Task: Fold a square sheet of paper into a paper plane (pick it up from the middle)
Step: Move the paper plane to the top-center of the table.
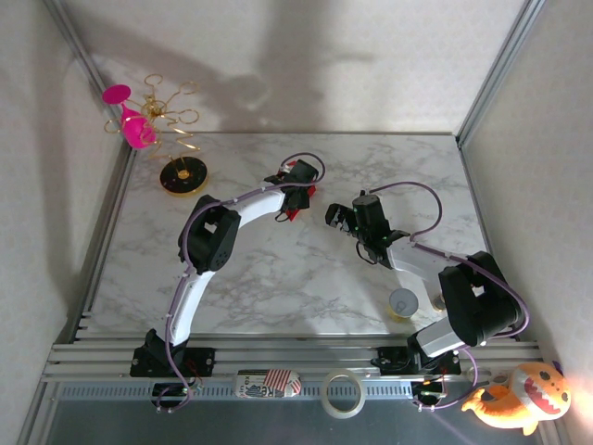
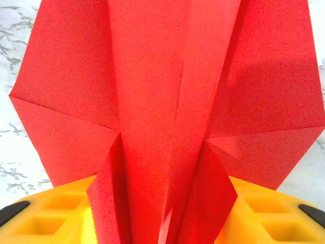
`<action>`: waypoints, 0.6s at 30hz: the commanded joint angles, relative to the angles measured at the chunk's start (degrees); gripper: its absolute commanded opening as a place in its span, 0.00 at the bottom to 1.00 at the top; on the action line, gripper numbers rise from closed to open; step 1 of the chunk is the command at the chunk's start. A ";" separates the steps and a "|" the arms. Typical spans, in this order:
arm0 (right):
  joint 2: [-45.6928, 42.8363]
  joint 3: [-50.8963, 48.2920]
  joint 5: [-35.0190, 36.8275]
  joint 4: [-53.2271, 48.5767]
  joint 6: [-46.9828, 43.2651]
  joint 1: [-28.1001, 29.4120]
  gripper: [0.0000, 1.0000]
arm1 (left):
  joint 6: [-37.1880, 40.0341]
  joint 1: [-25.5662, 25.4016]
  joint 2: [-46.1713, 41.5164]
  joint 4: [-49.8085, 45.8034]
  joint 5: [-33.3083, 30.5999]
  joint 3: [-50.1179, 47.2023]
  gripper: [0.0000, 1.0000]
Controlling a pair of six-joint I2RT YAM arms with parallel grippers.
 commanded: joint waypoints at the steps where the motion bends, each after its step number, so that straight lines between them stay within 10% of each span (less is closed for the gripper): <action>1: 0.81 1.71 0.72 -0.68 -0.54 -0.36 0.99 | -1.98 0.87 3.86 -2.85 -1.64 0.43 0.50; 18: 1.34 2.41 0.54 -1.12 -0.22 -0.41 0.99 | -3.50 1.13 2.68 -3.85 0.20 4.13 0.45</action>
